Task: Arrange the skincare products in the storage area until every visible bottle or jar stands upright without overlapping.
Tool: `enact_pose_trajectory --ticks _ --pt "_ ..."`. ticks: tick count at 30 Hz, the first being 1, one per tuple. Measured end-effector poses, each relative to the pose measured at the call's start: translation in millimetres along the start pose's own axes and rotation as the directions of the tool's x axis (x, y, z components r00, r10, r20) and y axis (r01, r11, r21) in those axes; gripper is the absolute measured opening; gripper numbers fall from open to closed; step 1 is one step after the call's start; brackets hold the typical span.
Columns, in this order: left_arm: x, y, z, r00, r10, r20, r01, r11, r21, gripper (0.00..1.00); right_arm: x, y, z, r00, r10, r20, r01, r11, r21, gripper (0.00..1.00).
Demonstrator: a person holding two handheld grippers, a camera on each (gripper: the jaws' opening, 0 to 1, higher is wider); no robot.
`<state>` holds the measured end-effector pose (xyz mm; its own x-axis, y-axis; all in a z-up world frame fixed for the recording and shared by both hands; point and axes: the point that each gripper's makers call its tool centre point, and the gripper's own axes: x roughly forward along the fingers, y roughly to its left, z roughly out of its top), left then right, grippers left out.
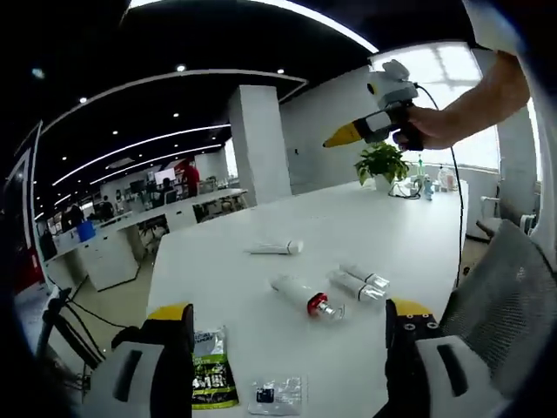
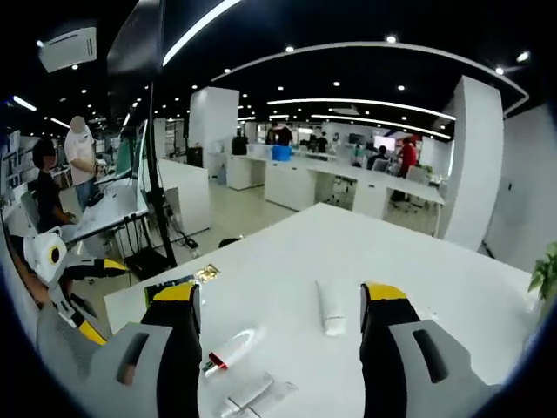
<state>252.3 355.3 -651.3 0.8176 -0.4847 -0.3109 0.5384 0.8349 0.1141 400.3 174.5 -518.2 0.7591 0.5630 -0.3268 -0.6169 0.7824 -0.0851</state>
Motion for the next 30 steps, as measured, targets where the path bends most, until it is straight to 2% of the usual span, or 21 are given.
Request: enact_pose_trajectory --ticks 3,5,7,11,17,23,25,30 --pt "0 -0.3 -1.9 1.000 -0.007 -0.015 0.007 1.000 0.011 0.95 13 1 5.4 1.000 0.011 -0.010 -0.012 1.000 -0.018 0.69" --pt "-1 -0.1 -2.1 1.000 -0.014 -0.019 0.015 0.998 0.059 0.94 22 3 3.5 0.999 0.028 -0.042 -0.031 0.997 -0.077 0.68" --pt "-1 1.0 -0.8 1.000 -0.006 -0.010 0.007 0.998 0.059 0.93 31 6 2.5 0.997 0.052 -0.058 -0.058 0.991 -0.117 0.67" --pt "-2 0.0 2.1 1.000 -0.017 0.008 0.016 0.998 0.065 0.90 47 6 -1.2 0.993 0.076 -0.088 -0.088 0.987 -0.135 0.66" --pt "-1 0.7 2.4 1.000 -0.020 0.009 0.020 0.998 0.055 0.87 73 -7 -14.8 0.987 0.086 -0.138 -0.098 0.992 -0.084 0.65" --pt "-3 7.8 1.6 1.000 -0.004 0.009 0.004 0.999 0.037 0.77 100 -28 -33.1 0.977 0.076 -0.201 -0.087 0.995 -0.047 0.64" --pt "-1 9.5 -2.5 1.000 -0.001 -0.011 0.001 1.000 0.004 0.77 113 -35 -42.8 0.969 0.081 -0.234 -0.089 0.996 -0.026 0.64" --pt "-1 9.5 -4.9 1.000 -0.001 -0.013 0.001 1.000 0.027 0.73 141 -55 -61.8 0.953 0.071 -0.295 -0.076 0.997 -0.008 0.62"
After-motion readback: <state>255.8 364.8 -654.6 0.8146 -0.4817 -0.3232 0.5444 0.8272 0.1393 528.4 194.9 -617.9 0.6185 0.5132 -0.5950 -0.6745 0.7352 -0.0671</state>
